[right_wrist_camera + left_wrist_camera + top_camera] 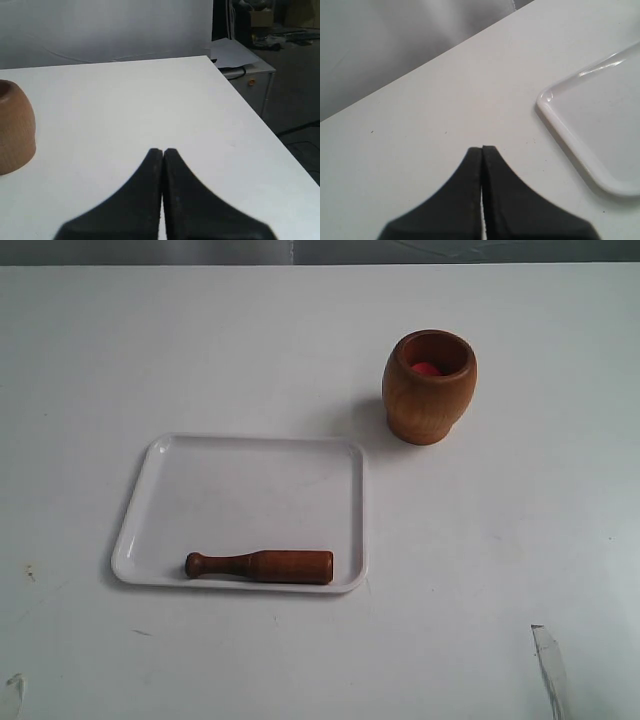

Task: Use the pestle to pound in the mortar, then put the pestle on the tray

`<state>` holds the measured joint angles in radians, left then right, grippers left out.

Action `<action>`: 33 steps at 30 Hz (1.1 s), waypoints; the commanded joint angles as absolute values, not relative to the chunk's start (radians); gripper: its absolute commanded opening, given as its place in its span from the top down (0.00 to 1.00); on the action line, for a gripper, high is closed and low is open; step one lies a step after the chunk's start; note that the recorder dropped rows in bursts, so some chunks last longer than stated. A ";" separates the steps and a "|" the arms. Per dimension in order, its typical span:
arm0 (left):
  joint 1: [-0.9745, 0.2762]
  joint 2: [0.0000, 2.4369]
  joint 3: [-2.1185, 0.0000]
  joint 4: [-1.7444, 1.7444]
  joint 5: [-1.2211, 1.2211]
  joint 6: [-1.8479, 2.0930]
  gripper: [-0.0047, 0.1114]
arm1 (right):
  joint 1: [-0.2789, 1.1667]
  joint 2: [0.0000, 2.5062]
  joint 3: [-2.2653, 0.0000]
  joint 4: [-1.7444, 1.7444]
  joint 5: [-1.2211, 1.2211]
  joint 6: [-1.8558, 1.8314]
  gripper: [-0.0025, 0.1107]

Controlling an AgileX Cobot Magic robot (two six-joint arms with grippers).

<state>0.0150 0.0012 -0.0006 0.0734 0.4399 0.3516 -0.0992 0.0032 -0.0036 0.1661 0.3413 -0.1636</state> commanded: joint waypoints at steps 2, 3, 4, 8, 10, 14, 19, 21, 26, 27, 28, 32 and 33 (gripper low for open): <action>0.007 0.000 0.000 0.066 0.437 0.343 0.96 | -0.108 0.000 0.000 0.181 0.347 -0.172 0.98; 0.007 0.000 0.000 0.066 0.437 0.343 0.96 | -0.108 0.000 0.000 0.181 0.346 -0.172 0.98; 0.007 0.000 0.000 0.066 0.437 0.343 0.96 | -0.108 0.000 0.000 0.181 0.346 -0.172 0.98; 0.007 0.000 0.000 0.066 0.437 0.343 0.96 | -0.108 0.000 0.000 0.183 0.346 -0.172 0.98; 0.007 0.000 0.000 0.066 0.437 0.343 0.96 | -0.108 0.000 0.000 0.183 0.346 -0.172 0.98; 0.007 0.000 0.000 0.066 0.437 0.343 0.96 | -0.092 0.000 0.000 0.183 0.346 -0.172 0.98; 0.007 0.000 0.000 0.066 0.437 0.343 0.96 | -0.020 0.000 0.000 0.183 0.346 -0.167 0.98; 0.007 0.000 0.000 0.066 0.437 0.343 0.96 | -0.006 0.000 0.000 0.183 0.346 -0.167 0.98; 0.007 0.000 0.000 0.066 0.437 0.343 0.96 | -0.002 0.000 0.000 0.183 0.346 -0.167 0.98; 0.007 0.000 0.000 0.066 0.437 0.343 0.96 | -0.002 0.000 0.000 0.183 0.346 -0.167 0.98; 0.007 0.000 0.000 0.066 0.437 0.343 0.96 | -0.002 0.000 0.000 0.183 0.346 -0.167 0.98; 0.007 0.000 0.000 0.066 0.437 0.343 0.96 | 0.000 0.000 0.000 0.183 0.346 -0.170 0.98; 0.007 0.000 0.000 0.066 0.437 0.343 0.96 | 0.000 0.000 0.000 0.183 0.346 -0.170 0.98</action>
<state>0.0150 0.0012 -0.0006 0.0734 0.4399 0.3516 -0.0017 0.0032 -0.0036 0.1782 0.3434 -0.1636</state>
